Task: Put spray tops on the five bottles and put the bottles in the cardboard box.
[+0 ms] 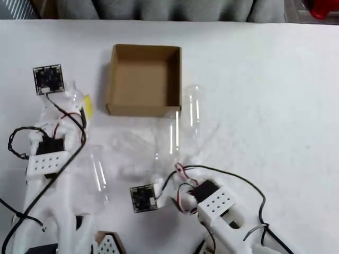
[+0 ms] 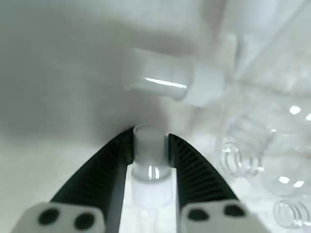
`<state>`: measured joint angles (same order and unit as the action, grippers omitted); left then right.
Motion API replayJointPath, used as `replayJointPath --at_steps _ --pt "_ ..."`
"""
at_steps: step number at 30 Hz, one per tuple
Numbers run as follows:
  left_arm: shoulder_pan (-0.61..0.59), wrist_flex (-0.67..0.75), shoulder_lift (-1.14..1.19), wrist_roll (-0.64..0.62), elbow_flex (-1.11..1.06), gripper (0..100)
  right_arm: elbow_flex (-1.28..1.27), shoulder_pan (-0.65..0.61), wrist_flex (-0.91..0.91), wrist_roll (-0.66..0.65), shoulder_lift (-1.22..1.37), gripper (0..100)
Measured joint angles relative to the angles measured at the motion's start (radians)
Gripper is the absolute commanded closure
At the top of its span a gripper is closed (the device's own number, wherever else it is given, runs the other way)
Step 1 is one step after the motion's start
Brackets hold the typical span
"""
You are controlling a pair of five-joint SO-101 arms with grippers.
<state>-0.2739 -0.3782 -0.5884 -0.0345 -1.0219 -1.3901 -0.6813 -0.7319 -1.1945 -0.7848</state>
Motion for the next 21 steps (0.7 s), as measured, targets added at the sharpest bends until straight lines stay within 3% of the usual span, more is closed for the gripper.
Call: replayJointPath --at_steps 4,11,18,21 --pt "0.0 0.0 0.0 0.0 0.0 98 0.032 0.061 -0.055 0.0 0.008 98.2" --pt "0.0 0.0 0.0 0.0 0.0 98 0.167 0.336 -0.295 0.083 -0.127 98.2" --pt "0.0 0.0 0.0 0.0 0.0 98 0.281 0.821 -0.413 0.086 -0.278 98.2" --pt "0.0 0.0 0.0 0.0 0.0 98 0.288 1.077 -0.373 -0.005 -0.284 98.2"
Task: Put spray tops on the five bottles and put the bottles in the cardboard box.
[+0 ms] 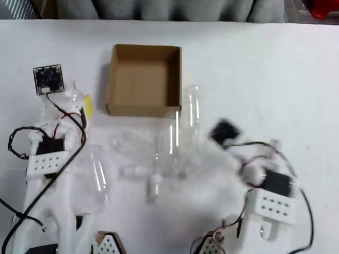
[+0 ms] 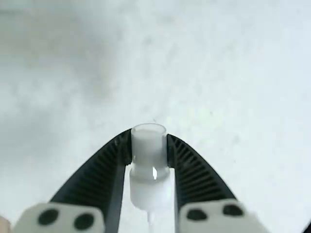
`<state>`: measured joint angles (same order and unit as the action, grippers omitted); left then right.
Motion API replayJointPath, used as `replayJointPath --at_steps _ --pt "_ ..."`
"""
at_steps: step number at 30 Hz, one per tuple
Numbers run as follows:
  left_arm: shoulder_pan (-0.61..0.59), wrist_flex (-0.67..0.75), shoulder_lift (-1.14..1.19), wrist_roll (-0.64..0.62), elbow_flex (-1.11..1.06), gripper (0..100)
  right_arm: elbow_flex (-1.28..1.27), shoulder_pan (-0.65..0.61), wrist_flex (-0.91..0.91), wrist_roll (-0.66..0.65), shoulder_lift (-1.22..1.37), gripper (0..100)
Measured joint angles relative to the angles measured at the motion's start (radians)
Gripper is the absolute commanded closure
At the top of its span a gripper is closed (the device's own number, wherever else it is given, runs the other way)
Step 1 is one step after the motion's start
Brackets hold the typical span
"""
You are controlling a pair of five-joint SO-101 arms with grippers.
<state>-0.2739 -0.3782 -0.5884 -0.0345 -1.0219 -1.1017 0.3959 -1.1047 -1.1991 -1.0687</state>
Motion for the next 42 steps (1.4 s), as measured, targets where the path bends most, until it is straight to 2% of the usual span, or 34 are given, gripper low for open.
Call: replayJointPath --at_steps 4,11,18,23,28,31,38,42 --pt "0.0 0.0 0.0 0.0 0.0 98 0.002 0.221 0.078 -0.055 0.068 98.2" --pt "0.0 0.0 0.0 0.0 0.0 98 0.054 0.377 0.267 -0.06 0.405 98.2" --pt "0.0 0.0 0.0 0.0 0.0 98 0.384 0.384 0.296 0.089 0.862 97.7" --pt "0.0 0.0 0.0 0.0 0.0 98 0.623 0.37 0.301 0.106 1.171 97.1" --pt "0.0 0.0 0.0 0.0 0.0 98 0.804 0.35 0.296 0.101 1.384 82.8" --pt "0.0 0.0 0.0 0.0 0.0 98 0.829 0.344 0.295 0.098 1.409 78.6" --pt "0.0 0.0 0.0 0.0 0.0 98 0.844 0.341 0.176 0.089 1.336 78.6" --pt "0.0 0.0 0.0 0.0 0.0 98 0.839 0.367 0.058 -0.048 1.22 78.7"
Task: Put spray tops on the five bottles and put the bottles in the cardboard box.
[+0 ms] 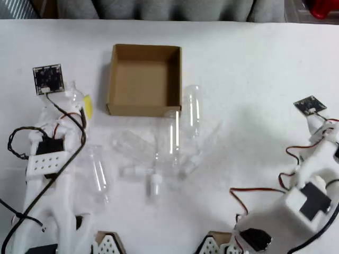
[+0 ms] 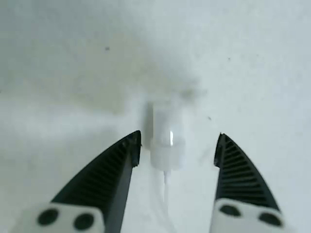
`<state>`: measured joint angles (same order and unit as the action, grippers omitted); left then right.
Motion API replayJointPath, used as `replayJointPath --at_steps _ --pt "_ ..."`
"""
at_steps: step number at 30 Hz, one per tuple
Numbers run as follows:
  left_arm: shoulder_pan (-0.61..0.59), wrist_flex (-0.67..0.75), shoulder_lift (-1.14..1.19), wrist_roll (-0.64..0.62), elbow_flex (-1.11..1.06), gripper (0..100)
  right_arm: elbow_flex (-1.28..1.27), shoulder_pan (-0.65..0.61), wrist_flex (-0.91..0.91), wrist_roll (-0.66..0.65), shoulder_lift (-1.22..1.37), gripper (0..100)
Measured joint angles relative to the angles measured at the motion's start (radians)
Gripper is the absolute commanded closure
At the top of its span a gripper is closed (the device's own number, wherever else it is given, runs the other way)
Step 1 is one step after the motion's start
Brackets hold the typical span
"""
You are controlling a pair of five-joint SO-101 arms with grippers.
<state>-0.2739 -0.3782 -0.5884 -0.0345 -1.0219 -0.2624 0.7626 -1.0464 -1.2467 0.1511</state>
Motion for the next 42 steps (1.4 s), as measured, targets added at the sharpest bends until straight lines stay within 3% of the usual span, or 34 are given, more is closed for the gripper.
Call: replayJointPath --at_steps 5,8,14,20,28,32,42 --pt "0.0 0.0 0.0 0.0 -0.002 98 -0.121 0.058 -0.006 -0.216 -0.104 78.7" --pt "0.0 0.0 0.0 0.04 -0.002 98 -0.189 0.068 0.089 -0.261 -0.115 78.7" --pt "0.0 0.0 0.0 0.054 -0.002 98 -0.259 0.064 0.224 -0.278 -0.115 78.9" --pt "0.0 0.0 0.0 0.054 -0.002 98 -0.259 0.064 0.247 -0.278 -0.115 87.8" --pt "0.0 0.0 0.0 0.055 -0.002 98 -0.259 0.035 0.247 -0.278 -0.115 87.5" --pt "0.0 0.0 0.0 0.055 -0.002 98 -0.259 0.035 0.247 -0.278 -0.115 81.7" --pt "0.0 0.0 0.0 0.055 -0.002 98 -0.259 0.032 0.247 -0.307 -0.115 84.0"
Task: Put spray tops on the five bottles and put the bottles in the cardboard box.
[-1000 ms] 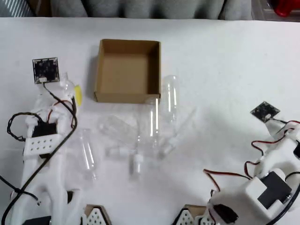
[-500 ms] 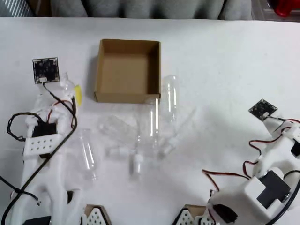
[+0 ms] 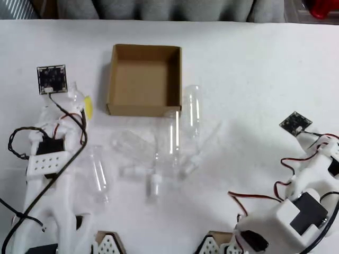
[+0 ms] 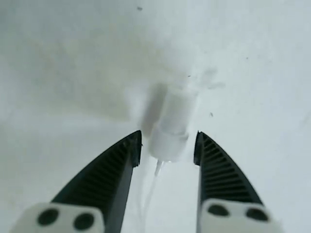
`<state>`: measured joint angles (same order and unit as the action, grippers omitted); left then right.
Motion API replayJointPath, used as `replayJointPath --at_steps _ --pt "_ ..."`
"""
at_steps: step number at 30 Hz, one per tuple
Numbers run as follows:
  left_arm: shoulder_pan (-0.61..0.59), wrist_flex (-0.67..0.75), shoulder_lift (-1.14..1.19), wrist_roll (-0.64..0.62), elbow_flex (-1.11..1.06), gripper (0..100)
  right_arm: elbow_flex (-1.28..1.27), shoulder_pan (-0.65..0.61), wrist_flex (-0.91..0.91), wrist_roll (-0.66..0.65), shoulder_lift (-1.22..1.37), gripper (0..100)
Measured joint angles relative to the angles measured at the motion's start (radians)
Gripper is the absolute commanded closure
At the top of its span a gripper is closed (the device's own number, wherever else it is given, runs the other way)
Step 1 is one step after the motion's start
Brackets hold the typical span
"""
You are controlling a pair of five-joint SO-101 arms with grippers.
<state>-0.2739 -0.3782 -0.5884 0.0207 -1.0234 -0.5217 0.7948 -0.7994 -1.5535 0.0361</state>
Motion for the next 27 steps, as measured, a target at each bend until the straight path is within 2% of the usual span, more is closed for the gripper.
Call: replayJointPath --at_steps 4,17,22,27 --pt "0.0 0.0 0.0 0.0 0.0 98 0.002 0.002 0.0 -0.055 0.02 84.1" --pt "0.0 0.003 0.0 0.0 -0.018 98 0.074 0.002 0.002 -0.063 0.133 84.1" --pt "0.0 0.003 0.0 0.0 -0.018 98 0.075 0.009 0.002 -0.063 0.133 90.4" --pt "0.0 0.003 0.0 0.002 -0.018 98 0.075 0.017 0.002 -0.063 0.126 77.8"
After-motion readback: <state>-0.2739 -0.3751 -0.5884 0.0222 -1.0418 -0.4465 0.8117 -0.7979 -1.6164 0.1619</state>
